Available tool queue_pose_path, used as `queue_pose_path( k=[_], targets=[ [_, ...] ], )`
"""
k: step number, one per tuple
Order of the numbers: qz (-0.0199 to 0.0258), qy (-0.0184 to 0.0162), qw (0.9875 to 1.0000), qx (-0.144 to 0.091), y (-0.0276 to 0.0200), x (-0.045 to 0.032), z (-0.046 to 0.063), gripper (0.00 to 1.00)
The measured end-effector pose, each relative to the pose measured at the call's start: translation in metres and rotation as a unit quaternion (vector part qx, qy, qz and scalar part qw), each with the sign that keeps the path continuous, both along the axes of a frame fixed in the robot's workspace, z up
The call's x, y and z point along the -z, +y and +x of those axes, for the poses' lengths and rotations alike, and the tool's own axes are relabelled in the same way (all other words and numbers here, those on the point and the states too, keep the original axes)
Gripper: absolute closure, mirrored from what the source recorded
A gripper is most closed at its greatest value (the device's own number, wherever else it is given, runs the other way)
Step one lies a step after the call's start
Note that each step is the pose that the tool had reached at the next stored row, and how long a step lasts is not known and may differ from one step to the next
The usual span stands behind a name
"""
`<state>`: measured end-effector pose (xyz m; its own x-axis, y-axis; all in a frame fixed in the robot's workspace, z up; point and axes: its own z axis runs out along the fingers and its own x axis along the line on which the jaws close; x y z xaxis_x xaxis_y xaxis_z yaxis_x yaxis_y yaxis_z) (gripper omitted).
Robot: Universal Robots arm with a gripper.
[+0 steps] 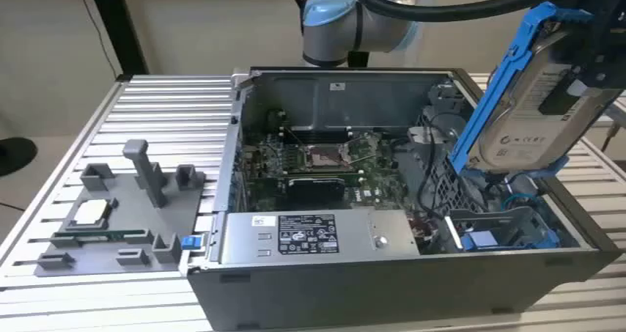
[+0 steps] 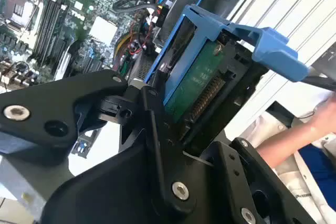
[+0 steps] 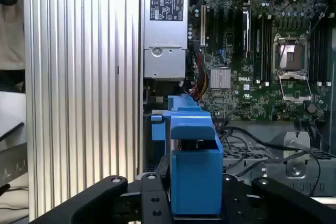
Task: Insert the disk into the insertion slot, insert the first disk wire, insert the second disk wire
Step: 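Insert the disk into the insertion slot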
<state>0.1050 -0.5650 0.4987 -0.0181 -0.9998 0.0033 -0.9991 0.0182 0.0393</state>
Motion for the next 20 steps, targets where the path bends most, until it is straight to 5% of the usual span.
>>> queue_pose_path(
  k=[20],
  targets=[
    [0.0005, -0.0001, 1.0000, 0.000, -0.0009, 0.0085, 0.0017, 1.00]
  ],
)
